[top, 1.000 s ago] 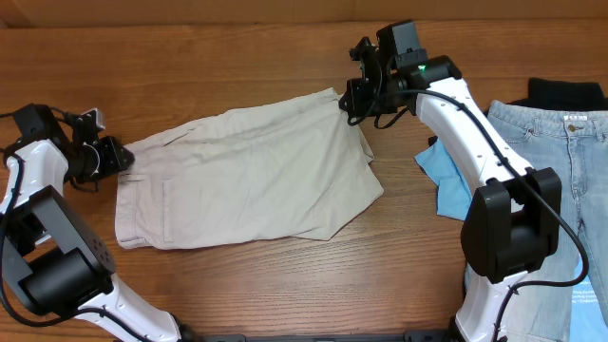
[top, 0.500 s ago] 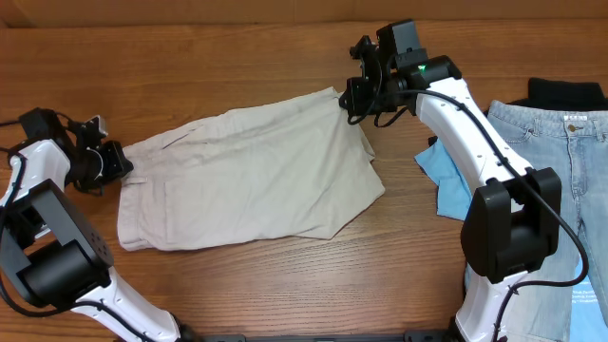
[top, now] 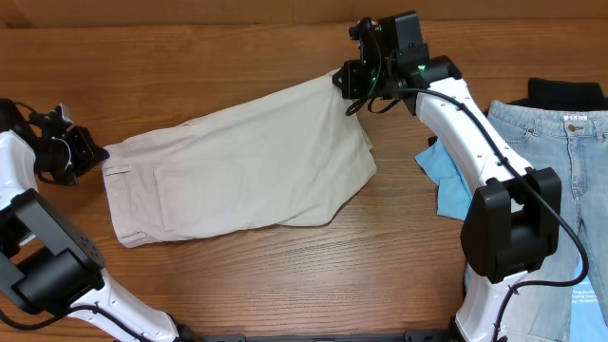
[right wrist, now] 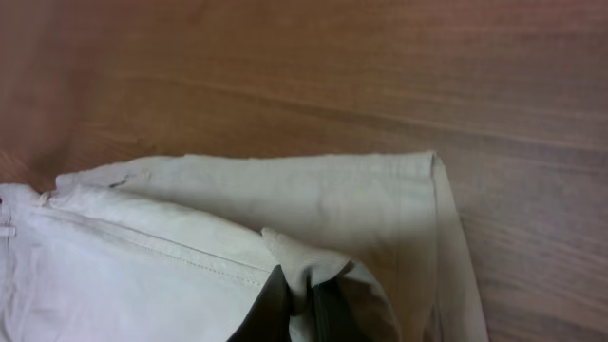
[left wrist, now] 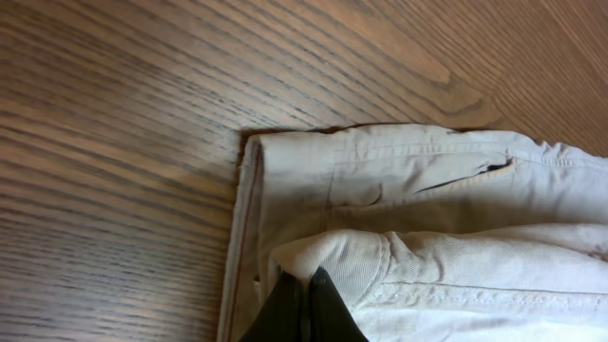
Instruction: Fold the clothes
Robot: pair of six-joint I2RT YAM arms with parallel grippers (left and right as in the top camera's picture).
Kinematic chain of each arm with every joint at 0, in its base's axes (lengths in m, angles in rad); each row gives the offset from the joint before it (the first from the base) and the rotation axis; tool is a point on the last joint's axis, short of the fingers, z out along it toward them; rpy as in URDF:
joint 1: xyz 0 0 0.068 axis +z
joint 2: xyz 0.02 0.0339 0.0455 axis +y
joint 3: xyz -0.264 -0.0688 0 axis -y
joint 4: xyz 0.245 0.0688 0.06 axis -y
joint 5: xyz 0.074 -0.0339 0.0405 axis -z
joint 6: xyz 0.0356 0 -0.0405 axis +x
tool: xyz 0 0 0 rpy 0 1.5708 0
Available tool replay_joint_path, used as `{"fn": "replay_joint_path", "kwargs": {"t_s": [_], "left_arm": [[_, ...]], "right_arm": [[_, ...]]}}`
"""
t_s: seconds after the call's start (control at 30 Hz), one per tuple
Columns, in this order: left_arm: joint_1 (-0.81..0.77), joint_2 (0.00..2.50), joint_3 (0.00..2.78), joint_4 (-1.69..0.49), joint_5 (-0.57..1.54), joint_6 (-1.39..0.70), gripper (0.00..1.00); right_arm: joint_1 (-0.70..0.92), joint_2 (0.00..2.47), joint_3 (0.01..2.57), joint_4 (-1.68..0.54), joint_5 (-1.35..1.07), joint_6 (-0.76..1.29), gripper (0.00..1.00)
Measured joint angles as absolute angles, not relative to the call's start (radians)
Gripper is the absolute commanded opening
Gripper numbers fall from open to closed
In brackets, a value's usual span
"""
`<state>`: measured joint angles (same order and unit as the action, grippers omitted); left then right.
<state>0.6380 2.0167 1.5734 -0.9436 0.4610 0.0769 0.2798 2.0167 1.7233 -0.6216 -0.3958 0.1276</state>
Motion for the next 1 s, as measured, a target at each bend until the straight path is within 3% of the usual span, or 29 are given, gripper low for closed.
{"fn": "replay_joint_path", "kwargs": {"t_s": [0.27, 0.3, 0.33, 0.37, 0.4, 0.43, 0.47, 0.7, 0.9, 1.0], "left_arm": [[0.591, 2.017, 1.573, -0.946, 0.398, 0.077, 0.04], [0.589, 2.017, 1.573, -0.947, 0.388, 0.077, 0.04], [0.588, 2.017, 1.573, -0.947, 0.379, 0.077, 0.07], [0.589, 2.017, 1.573, -0.948, 0.371, 0.077, 0.19], [0.589, 2.017, 1.573, -0.948, 0.364, 0.076, 0.46], [0.589, 2.017, 1.573, -0.948, 0.354, 0.073, 0.72], [0.59, 2.017, 1.573, -0.947, 0.347, 0.074, 0.78], [0.59, 2.017, 1.576, -0.97, 0.33, 0.073, 0.82], [0.591, 2.017, 1.697, -1.118, 0.398, 0.079, 0.63], [0.588, 2.017, 1.767, -1.205, 0.445, 0.085, 0.53]], "right_arm": [[0.279, 2.049, 1.725, -0.581, -0.362, 0.13, 0.08], [0.279, 2.066, 1.727, -0.566, -0.359, 0.13, 0.14], [0.279, 2.079, 1.728, -0.555, -0.359, 0.131, 0.36], [0.279, 2.093, 1.728, -0.544, -0.358, 0.13, 0.56], [0.279, 2.107, 1.728, -0.532, -0.355, 0.132, 0.67], [0.279, 2.117, 1.728, -0.524, -0.347, 0.127, 0.69], [0.276, 2.123, 1.728, -0.518, -0.342, 0.121, 0.69], [0.224, 2.113, 1.736, -0.64, -0.324, 0.092, 0.71], [0.171, 2.027, 1.739, -0.937, -0.315, 0.086, 0.77], [0.173, 1.989, 1.74, -1.095, -0.315, 0.084, 0.9]]}}
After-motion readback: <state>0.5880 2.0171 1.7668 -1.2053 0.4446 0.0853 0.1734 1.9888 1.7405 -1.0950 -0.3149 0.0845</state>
